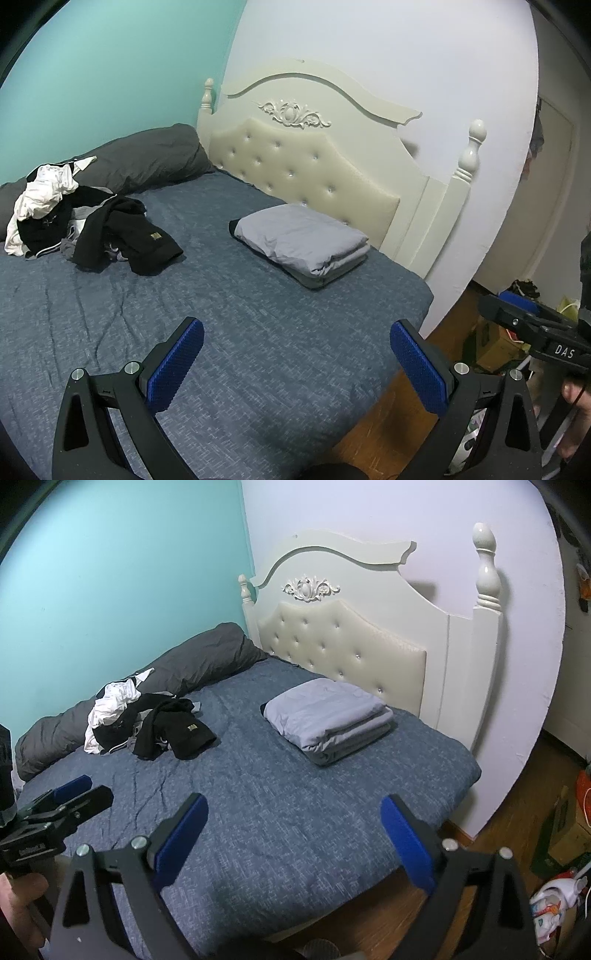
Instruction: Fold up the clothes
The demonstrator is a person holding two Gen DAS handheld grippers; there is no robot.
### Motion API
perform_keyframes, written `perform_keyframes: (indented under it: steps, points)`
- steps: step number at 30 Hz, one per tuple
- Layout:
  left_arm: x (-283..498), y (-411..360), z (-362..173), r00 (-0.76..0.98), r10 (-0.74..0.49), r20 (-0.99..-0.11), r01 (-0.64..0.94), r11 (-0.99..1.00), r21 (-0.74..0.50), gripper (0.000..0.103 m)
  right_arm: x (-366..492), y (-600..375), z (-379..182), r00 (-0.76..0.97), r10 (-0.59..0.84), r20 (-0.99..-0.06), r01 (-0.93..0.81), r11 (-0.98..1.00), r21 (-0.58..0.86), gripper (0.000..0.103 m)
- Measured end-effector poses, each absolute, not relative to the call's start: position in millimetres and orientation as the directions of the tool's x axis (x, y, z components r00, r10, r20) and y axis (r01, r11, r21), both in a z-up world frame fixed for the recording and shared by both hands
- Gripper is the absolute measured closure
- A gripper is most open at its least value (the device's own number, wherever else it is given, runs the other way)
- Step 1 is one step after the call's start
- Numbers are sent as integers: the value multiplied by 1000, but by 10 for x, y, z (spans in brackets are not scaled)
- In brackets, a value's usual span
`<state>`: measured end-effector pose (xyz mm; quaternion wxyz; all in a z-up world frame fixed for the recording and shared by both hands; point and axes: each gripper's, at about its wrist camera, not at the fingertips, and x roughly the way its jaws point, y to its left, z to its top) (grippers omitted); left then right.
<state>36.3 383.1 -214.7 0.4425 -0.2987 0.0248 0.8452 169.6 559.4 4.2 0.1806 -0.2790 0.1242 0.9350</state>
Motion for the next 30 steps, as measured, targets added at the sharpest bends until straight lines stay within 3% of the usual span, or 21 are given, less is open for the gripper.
perform_keyframes:
  steps: [30]
  points:
    - [648, 3761, -2021, -426, 741, -519, -786, -587, -194, 0, 1823, 5543, 97, -770, 316, -554, -456, -880, 131, 5]
